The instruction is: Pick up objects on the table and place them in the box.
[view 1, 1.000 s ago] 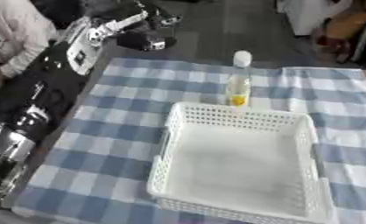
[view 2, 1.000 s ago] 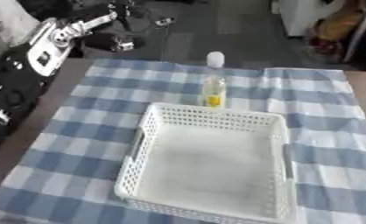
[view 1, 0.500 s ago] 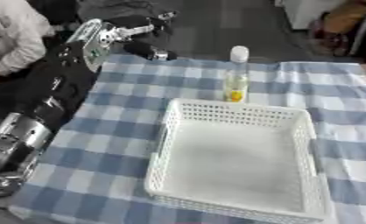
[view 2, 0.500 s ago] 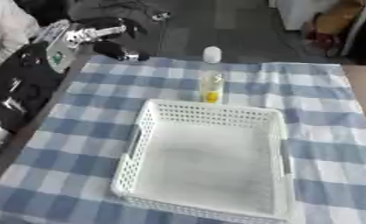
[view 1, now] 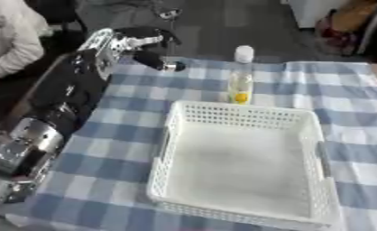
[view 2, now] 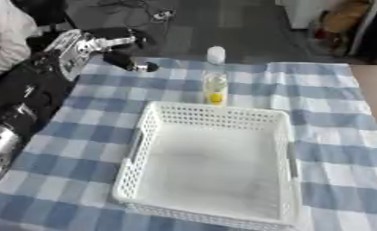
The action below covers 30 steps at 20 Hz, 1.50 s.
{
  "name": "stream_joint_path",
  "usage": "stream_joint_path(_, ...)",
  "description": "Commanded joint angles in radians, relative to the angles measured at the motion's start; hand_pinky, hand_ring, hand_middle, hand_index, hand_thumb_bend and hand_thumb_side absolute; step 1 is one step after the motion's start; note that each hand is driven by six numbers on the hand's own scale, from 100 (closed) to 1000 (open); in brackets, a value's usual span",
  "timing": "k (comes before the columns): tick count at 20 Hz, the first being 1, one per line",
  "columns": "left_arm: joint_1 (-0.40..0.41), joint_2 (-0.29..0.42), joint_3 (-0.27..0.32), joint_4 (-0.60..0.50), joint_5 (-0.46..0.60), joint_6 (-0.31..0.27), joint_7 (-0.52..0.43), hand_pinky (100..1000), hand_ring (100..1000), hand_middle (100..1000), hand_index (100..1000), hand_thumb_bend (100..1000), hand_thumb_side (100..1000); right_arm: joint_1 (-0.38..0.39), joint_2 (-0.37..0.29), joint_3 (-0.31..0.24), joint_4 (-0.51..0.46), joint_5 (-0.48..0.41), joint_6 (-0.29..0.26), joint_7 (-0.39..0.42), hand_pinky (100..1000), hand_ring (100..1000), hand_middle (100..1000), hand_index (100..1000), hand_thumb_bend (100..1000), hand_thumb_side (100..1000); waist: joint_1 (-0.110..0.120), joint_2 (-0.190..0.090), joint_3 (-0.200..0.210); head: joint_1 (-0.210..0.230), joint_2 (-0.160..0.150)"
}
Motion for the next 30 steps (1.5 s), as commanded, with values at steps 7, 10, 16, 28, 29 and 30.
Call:
stream_joint_path(7,-0.035,-0.005,0.010,0.006,0.046,-0.055,0.006,955,776,947,971,1000,1000,-0.036,0.005,-0.001,-0.011,-0.011,0.016,-0.004,763,690,774,883,100,1000,-0.004,-0.003,-0.010,0.024,-0.017)
stream_joint_path(10,-0.040,-0.011,-0.008,-0.006,0.079,-0.079,-0.004,950,772,944,970,1000,1000,-0.038,0.006,-0.001,-0.011,-0.012,0.018,-0.005,763,690,774,883,100,1000,-0.003,-0.002,-0.012,0.027,-0.013)
stream_joint_path(16,-0.053,-0.019,-0.033,-0.029,0.120,-0.092,-0.032,950,772,944,969,1000,1000,-0.040,0.007,-0.004,-0.011,-0.015,0.020,-0.009,762,691,774,883,100,1000,-0.002,-0.003,-0.013,0.033,-0.009)
stream_joint_path(28,-0.068,-0.040,-0.069,-0.030,0.155,-0.108,-0.094,962,780,941,969,1000,1000,-0.043,0.004,-0.001,-0.011,0.009,0.026,0.020,771,693,780,887,100,1000,-0.001,-0.004,-0.014,0.015,-0.107)
stream_joint_path(29,-0.070,-0.044,-0.070,-0.028,0.153,-0.109,-0.097,963,780,941,969,1000,1000,-0.043,0.004,-0.001,-0.011,0.014,0.027,0.027,770,693,780,887,100,1000,-0.001,-0.004,-0.014,0.015,-0.113)
stream_joint_path(30,-0.071,-0.048,-0.070,-0.025,0.151,-0.110,-0.099,965,781,941,969,1000,1000,-0.043,0.004,0.000,-0.011,0.017,0.026,0.032,770,693,780,887,100,1000,-0.001,-0.004,-0.014,0.015,-0.116)
